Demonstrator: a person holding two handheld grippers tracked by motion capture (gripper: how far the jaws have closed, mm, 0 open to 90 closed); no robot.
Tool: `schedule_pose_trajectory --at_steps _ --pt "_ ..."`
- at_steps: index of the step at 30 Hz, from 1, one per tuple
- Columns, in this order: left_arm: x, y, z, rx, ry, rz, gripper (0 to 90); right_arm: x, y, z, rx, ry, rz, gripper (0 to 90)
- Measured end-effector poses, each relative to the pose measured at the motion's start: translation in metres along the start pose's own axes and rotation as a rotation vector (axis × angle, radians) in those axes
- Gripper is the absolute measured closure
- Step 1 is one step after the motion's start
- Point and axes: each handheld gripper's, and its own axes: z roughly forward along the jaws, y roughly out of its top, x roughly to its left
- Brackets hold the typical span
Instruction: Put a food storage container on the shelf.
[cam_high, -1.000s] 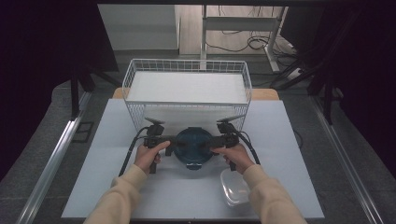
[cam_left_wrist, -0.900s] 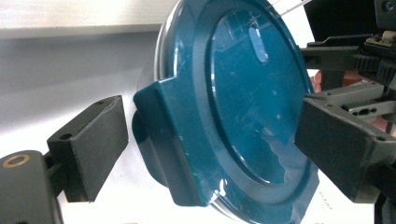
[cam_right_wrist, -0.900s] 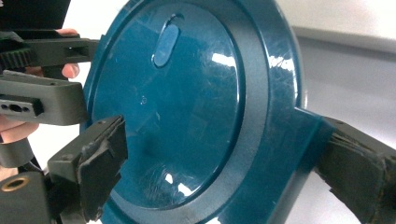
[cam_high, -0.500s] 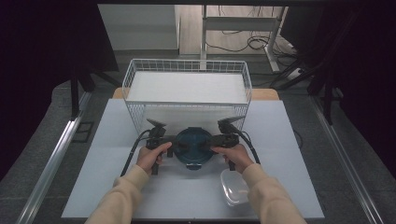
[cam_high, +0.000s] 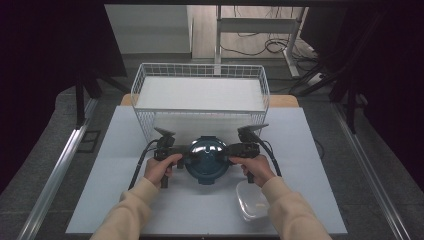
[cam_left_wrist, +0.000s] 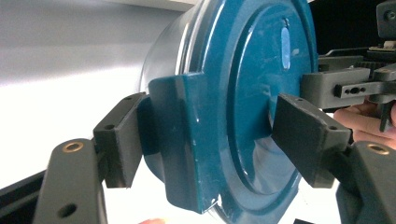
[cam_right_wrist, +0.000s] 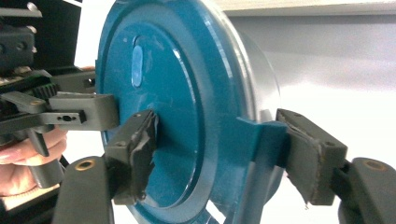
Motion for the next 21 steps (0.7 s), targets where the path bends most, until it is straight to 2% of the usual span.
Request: schedule_pose_trajectory --at_steps 5,6,17,21 --pt "-0.002 -0.003 -0.003 -0.013 -0.008 -0.014 30.1 0.003 -0.002 -0.003 -0.009 0.003 -0.001 33.8" --pt "-0.001 -0.003 -0.004 -0.008 -0.007 0.002 30.4 0.004 -0.003 -0.004 -0.012 0.001 -0.008 34.2" --pt "-0.015 -0.006 -0.017 -0.036 -0.005 0.033 32.5 0.013 -0.008 -0.016 -0.045 0.024 -0.047 34.7" --pt "-0.021 -0.007 -0.023 -0.037 -0.005 0.069 32.8 0.019 -0.012 -0.023 -0.069 0.020 -0.075 34.8"
